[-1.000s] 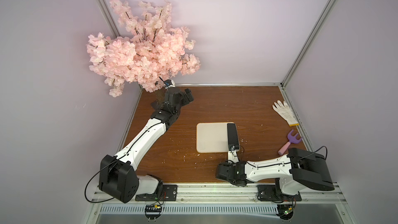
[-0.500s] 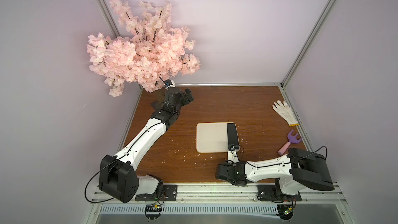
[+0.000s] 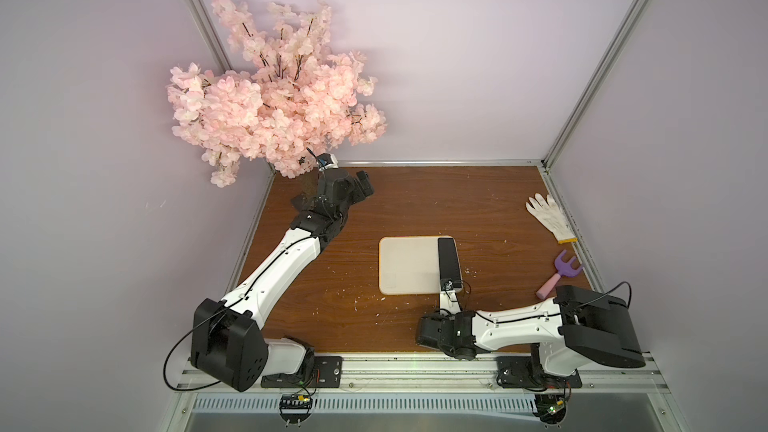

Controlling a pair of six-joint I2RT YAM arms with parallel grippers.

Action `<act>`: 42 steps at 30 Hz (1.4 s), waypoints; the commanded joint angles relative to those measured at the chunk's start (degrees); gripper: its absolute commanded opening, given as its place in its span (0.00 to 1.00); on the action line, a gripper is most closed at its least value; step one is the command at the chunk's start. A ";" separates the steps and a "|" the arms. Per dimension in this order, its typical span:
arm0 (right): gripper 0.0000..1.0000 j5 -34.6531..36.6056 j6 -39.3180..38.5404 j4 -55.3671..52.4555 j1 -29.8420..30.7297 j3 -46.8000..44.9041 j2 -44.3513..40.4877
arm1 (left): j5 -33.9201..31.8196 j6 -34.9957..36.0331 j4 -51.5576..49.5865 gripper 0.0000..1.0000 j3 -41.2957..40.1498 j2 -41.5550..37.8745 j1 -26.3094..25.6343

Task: Align the knife with the edge of the cutting board
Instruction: Place the knife at the edge of the cutting board.

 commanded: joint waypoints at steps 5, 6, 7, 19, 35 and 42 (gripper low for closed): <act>0.09 1.61 -0.67 -0.30 -0.48 -0.30 1.03 | -0.15 1.05 -0.28 1.00 0.91 -0.33 0.85; 0.09 1.61 -0.67 -0.24 -0.45 -0.31 1.07 | -0.11 1.06 -0.28 1.00 0.90 -0.37 0.85; 0.09 1.61 -0.65 -0.16 -0.47 -0.29 1.06 | -0.13 1.07 -0.28 1.00 0.93 -0.41 0.85; 0.12 1.45 -0.62 0.04 -0.45 -0.22 1.30 | 0.07 1.06 -0.29 1.00 0.97 -0.79 0.85; 0.20 1.43 -0.93 0.13 -0.44 0.04 1.52 | 0.07 1.03 -0.37 1.00 0.97 -1.02 0.85; 0.25 1.26 -1.25 0.48 -0.37 0.10 1.69 | 0.03 1.07 -0.36 1.00 0.97 -1.09 0.85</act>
